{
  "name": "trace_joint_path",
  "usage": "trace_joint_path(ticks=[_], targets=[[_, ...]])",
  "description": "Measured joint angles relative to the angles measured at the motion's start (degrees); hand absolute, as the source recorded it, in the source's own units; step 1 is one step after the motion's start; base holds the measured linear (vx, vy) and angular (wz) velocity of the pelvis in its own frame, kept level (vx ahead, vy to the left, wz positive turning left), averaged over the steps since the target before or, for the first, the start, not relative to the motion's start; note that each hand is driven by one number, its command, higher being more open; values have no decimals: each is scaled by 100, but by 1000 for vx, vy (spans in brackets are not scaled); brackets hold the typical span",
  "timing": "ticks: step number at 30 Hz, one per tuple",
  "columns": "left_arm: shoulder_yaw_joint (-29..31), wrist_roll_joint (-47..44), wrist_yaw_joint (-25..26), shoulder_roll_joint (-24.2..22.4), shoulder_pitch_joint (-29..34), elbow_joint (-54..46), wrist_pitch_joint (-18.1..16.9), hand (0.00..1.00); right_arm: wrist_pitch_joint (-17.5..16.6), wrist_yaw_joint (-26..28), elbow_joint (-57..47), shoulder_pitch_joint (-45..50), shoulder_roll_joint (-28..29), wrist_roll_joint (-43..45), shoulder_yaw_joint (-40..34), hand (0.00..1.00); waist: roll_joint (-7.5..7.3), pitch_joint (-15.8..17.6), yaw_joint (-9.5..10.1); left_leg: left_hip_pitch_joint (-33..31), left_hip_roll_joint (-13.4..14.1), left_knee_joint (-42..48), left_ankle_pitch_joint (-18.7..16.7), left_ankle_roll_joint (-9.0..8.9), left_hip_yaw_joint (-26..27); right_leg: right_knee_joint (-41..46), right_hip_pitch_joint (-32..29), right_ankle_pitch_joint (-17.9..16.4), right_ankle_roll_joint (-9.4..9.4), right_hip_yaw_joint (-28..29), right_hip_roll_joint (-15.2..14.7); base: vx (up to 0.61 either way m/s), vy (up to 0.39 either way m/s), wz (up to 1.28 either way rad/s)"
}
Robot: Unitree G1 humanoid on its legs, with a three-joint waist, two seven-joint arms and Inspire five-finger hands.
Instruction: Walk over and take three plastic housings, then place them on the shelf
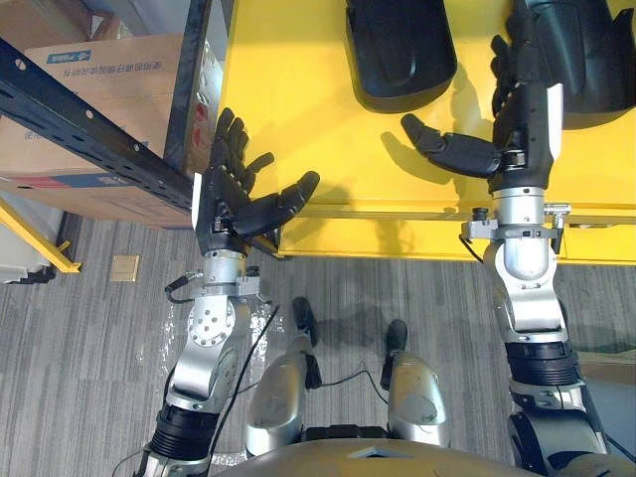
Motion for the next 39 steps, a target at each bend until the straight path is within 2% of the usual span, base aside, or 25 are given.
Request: trace_joint_path(ticks=[6, 26, 34, 39], targets=[[3, 2, 33, 0, -53, 11, 61, 100, 248, 189, 291, -12, 0, 67, 49, 100, 0, 0, -6, 1, -7, -3, -5, -7, -5, 5, 1, -1, 0, -7, -6, 0, 0, 0], [12, 3, 55, 0, -171, 127, 114, 100, 319, 717, 532, -39, 0, 422, 164, 100, 0, 0, -18, 27, -7, -5, 11, -12, -32, 69, 10, -6, -6, -28, -16, 0, 0, 0], [11, 3, 51, 0, -176, 130, 123, 100, 318, 622, 532, -43, 0, 406, 196, 100, -1, 0, -18, 31, -7, -5, 17, -9, -37, 77, 12, -7, -8, -37, -17, 0, 0, 0], [10, 4, 51, 0, -176, 159, 118, 100, 305, 383, 531, -45, 0, 378, 177, 100, -1, 0, -20, 54, -6, -5, 17, -9, -36, 77, 35, -7, -7, -37, -18, 0, 0, 0]])
